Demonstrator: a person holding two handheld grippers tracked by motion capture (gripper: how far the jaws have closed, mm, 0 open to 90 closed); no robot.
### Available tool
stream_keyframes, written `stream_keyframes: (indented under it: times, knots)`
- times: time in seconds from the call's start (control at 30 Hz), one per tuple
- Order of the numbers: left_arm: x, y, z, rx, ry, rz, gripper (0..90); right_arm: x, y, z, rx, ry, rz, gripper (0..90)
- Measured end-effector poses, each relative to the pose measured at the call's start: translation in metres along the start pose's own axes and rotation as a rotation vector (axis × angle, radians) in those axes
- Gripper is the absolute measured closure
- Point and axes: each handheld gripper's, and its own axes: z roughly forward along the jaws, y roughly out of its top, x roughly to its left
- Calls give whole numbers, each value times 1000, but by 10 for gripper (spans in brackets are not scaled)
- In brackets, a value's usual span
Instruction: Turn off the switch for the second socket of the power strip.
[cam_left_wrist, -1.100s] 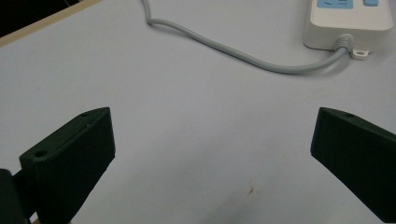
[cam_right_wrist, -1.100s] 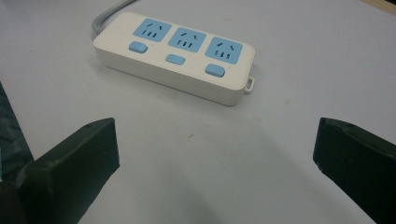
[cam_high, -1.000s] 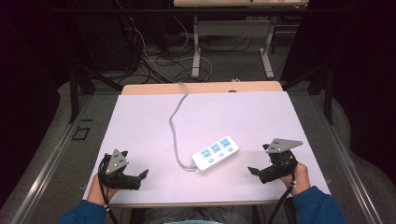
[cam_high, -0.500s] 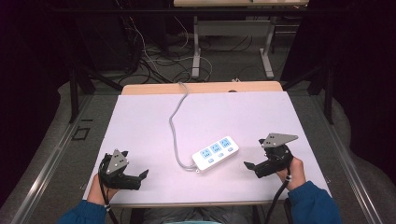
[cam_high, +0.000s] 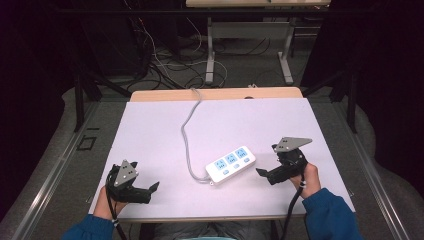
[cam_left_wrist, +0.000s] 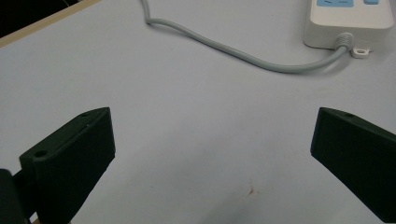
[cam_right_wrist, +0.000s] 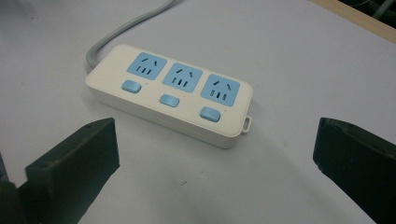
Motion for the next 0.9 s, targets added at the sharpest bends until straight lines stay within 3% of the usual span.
stream_keyframes:
  times: [0.6,0.9]
  knots:
    - [0,0,0,0,4,2,0,-3,12,16,-2,14,-22,0]
    - [0,1,1,-3,8,9,0,-4,15,24,2,10,-4,0]
